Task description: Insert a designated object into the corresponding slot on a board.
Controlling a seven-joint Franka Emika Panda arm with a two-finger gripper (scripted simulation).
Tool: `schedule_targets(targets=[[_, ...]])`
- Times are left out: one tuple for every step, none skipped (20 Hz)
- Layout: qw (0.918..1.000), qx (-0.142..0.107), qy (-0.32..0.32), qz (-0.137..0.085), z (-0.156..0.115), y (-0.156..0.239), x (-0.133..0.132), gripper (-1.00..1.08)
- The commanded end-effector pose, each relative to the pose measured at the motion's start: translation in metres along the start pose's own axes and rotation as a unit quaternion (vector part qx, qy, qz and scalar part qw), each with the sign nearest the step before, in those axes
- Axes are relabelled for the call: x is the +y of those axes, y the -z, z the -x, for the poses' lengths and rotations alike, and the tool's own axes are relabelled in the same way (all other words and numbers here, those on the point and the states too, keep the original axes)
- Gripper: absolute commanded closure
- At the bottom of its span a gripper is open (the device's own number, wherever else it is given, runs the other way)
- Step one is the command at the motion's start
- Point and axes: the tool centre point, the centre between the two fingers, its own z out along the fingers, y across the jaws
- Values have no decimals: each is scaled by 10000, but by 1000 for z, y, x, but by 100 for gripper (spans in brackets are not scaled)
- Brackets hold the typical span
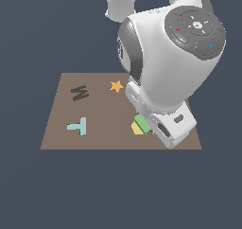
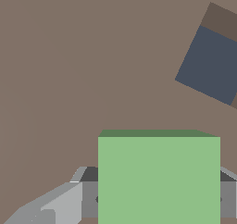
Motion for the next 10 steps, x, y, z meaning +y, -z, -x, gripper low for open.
schedule_targets(targets=[[9986,-1,533,3,-3,1,10,108],[9972,-1,742,3,-5,1,13,108],[9955,-1,952,3,-7,1,17,108],[9932,-1,1161,3,-9,1,20,108],[9906,0,1371,3,-11,1,23,108],[9874,0,1581,3,-13,1,27,108],[9838,0,1791,2,-15,1,30,108],[9798,0,2001,2,-18,2,33,108],[9753,1,2210,2,-21,2,36,108],[9703,1,2420,2,-24,2,39,108]])
